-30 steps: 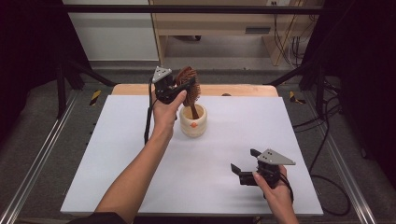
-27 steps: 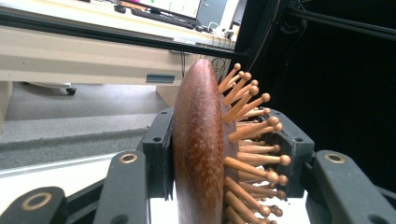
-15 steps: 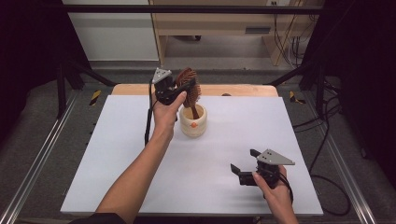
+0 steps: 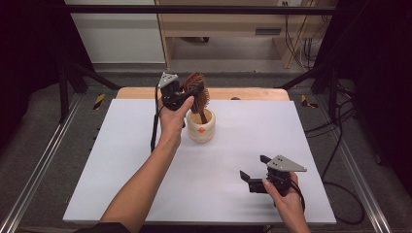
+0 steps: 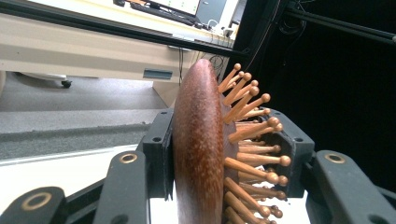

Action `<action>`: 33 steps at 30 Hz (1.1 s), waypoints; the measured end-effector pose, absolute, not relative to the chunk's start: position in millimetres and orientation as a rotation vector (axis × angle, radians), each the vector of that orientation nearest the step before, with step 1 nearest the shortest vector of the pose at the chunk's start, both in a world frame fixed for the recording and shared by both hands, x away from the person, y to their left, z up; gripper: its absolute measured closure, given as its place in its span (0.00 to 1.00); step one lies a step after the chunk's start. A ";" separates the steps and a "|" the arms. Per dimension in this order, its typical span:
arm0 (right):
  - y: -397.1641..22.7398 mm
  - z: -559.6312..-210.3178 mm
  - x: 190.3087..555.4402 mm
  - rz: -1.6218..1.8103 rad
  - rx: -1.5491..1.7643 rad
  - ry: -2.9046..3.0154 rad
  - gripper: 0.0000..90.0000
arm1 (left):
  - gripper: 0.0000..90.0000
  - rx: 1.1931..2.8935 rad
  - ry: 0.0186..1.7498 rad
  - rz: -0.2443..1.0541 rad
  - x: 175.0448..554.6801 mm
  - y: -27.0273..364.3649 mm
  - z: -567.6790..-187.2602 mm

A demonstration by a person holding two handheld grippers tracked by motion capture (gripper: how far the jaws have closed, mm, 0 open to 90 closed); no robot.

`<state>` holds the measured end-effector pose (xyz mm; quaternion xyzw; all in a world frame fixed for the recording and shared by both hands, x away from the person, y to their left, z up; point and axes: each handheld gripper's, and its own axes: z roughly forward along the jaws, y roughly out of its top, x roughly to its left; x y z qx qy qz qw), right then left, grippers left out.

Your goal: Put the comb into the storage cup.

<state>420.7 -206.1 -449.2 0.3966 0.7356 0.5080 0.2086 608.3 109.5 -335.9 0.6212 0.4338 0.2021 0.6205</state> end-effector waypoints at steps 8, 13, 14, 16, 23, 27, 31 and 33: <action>-205.5 -449.6 420.9 1.412 1.103 2.047 0.05 | 0.55 1.428 0.998 0.456 607.7 109.4 -337.4; -205.5 -449.7 420.9 1.412 1.103 2.048 0.06 | 0.55 1.431 1.003 0.450 607.7 108.9 -340.6; -205.5 -449.7 420.9 1.412 1.104 2.048 0.05 | 0.55 1.429 1.006 0.449 607.6 108.7 -341.1; -205.6 -449.8 421.0 1.412 1.104 2.049 0.05 | 0.55 1.433 1.008 0.450 607.8 109.0 -342.0; -205.8 -450.0 421.0 1.411 1.104 2.051 0.05 | 0.55 1.428 1.013 0.449 608.5 109.1 -343.8; -205.9 -449.9 421.1 1.410 1.105 2.050 0.05 | 0.55 1.433 1.018 0.450 609.1 109.2 -344.6; -206.3 -449.8 421.0 1.411 1.105 2.050 0.05 | 0.55 1.432 1.019 0.450 608.9 108.6 -345.8; -206.3 -449.8 421.0 1.410 1.107 2.050 0.06 | 0.55 1.432 1.022 0.449 608.7 108.5 -346.7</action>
